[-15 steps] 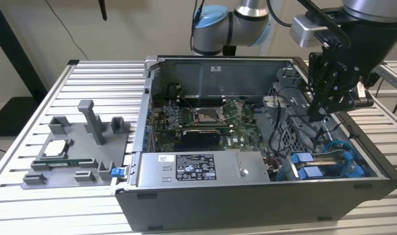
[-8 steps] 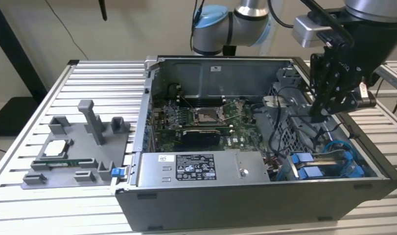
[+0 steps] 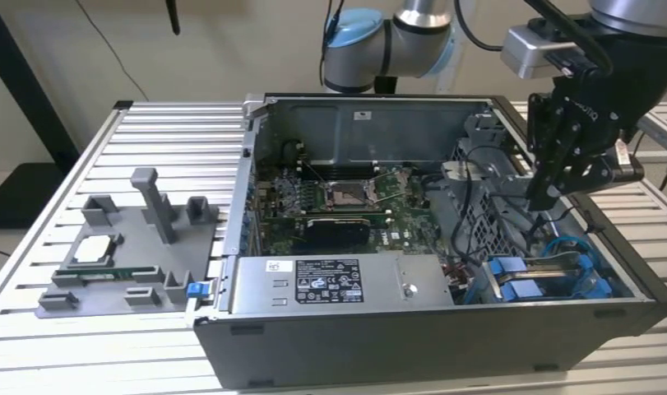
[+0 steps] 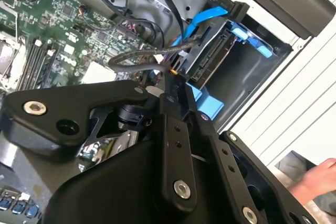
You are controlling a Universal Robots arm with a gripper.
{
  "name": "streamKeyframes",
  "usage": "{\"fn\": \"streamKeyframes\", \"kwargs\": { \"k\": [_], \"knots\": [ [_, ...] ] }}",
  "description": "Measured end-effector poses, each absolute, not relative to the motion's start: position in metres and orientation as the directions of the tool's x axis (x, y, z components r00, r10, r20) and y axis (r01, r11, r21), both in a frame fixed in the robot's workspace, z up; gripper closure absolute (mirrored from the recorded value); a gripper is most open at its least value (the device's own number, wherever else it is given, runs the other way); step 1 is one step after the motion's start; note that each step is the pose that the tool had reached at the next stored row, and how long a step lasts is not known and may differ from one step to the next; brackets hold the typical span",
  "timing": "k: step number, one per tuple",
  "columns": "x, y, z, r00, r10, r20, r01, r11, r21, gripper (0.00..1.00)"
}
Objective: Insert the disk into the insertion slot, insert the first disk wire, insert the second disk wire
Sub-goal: 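Insert the first disk wire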
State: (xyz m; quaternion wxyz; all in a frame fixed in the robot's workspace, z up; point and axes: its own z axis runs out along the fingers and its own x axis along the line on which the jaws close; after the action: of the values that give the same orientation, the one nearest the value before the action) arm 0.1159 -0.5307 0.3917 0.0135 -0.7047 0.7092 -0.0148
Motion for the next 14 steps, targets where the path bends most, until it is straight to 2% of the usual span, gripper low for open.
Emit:
{"fn": "streamKeyframes", "kwargs": {
  "k": [4,14],
  "knots": [
    [0.121,-0.531,0.391,-0.006,-1.0,0.023,-1.0,0.006,-0.028,1.0],
    [0.129,-0.531,0.39,-0.004,-0.994,0.111,-1.0,0.005,0.002,1.0]
  ]
}}
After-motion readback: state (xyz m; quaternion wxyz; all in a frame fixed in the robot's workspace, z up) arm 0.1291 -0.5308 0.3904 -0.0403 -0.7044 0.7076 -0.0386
